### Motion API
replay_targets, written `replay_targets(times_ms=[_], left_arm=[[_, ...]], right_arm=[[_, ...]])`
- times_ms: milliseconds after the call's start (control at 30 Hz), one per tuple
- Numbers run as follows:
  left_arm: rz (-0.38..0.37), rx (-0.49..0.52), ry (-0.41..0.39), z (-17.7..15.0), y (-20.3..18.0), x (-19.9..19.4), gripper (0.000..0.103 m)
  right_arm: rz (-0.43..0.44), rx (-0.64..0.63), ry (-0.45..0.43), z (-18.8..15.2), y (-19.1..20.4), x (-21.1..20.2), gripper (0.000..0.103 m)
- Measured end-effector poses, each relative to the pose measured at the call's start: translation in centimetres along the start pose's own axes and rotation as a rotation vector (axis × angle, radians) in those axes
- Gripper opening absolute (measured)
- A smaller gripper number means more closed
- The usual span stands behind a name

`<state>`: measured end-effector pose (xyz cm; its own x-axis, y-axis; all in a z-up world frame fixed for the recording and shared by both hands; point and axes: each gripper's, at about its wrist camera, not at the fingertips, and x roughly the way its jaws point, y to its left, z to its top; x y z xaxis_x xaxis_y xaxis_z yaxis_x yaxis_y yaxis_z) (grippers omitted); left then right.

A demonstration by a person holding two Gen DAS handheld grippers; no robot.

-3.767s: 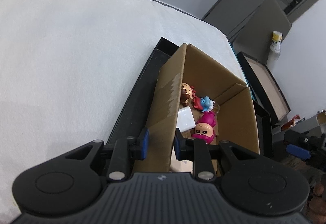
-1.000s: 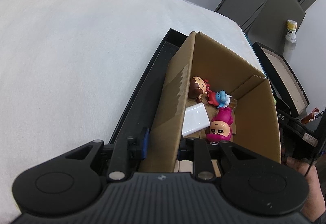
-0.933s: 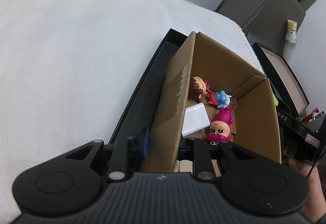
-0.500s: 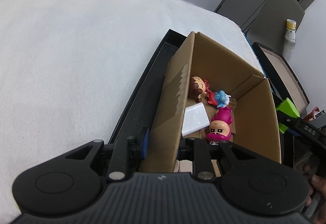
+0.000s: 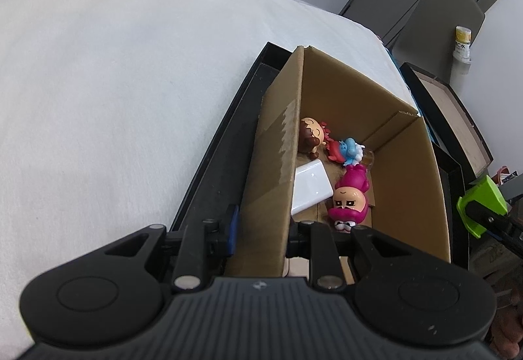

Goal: Organize rigid objects
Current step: 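Lift the green cup with the right tool and carry it over the box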

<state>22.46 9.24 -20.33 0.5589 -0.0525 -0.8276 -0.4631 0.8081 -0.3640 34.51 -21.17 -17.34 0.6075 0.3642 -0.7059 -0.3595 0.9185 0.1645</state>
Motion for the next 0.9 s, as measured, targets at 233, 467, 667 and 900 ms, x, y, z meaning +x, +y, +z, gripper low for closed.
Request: replay_targets(times_ms=[233, 467, 667, 900], left_arm=[[-0.004, 0.002, 0.005, 0.0, -0.1, -0.1, 0.024], [-0.011, -0.002, 0.005, 0.1, 0.0, -0.3, 0.025], [-0.019, -0.008, 0.008, 0.3, 0.2, -0.3, 0.026], [-0.029, -0.014, 0.009, 0.4, 0.5, -0.4, 0.026]], right_arm=[[-0.011, -0.057, -0.006, 0.2, 1.6, -2.1, 0.053], [-0.006, -0.122, -0.022, 1.4, 4.0, -4.1, 0.053], [0.002, -0.172, -0.016, 2.2, 6.2, -4.7, 0.053], [0.017, -0.215, 0.004, 2.7, 8.9, -4.7, 0.053]])
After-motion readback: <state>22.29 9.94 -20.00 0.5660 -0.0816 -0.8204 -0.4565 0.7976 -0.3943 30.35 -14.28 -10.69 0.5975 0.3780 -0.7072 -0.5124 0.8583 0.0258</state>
